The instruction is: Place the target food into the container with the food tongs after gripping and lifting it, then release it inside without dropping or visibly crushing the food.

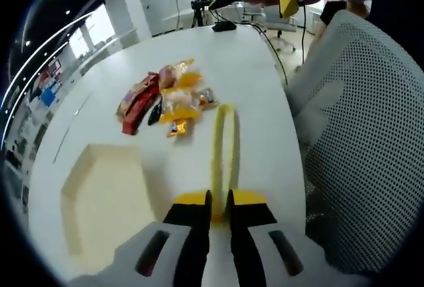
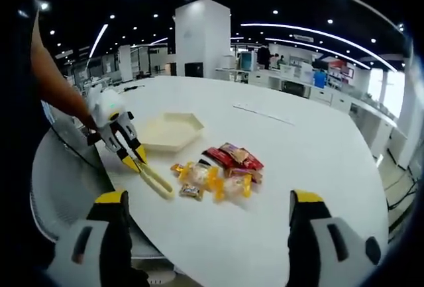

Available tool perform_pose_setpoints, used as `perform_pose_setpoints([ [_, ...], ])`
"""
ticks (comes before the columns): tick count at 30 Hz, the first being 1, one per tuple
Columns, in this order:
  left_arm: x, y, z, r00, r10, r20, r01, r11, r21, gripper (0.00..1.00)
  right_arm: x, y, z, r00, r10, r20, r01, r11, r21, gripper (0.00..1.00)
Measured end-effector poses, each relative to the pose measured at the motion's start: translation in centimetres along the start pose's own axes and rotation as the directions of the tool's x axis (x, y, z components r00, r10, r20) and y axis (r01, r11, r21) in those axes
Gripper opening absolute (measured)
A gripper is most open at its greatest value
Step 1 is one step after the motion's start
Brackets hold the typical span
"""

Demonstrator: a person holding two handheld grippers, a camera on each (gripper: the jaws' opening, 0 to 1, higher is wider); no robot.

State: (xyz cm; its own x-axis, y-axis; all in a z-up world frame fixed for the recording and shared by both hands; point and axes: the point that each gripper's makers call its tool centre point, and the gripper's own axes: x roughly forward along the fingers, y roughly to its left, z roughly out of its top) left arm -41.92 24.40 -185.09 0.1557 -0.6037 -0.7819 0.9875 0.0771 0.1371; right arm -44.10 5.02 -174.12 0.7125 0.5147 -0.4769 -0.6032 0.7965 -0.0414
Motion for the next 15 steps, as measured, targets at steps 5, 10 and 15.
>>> perform_pose_setpoints([
  [5,-0.1,0.0,0.0,1.000,0.000,0.004,0.000,1.000,0.010,0.02,-0.2,-0.4,-0.1,1.000,-0.009,-0.004,0.009,1.000,0.003,1.00],
  [10,-0.2,-0.4,0.4,1.000,-0.011,0.027,0.011,1.000,-0.022,0.01,-0.3,-0.3,-0.1,1.000,-0.006,-0.005,0.007,1.000,0.013,1.00],
  [15,-1.0,-0.4,1.5,0.998,-0.018,0.058,0.019,0.999,-0.029,0.01,-0.3,-0.1,0.1,1.000,0.002,-0.006,-0.002,1.000,0.012,1.00],
])
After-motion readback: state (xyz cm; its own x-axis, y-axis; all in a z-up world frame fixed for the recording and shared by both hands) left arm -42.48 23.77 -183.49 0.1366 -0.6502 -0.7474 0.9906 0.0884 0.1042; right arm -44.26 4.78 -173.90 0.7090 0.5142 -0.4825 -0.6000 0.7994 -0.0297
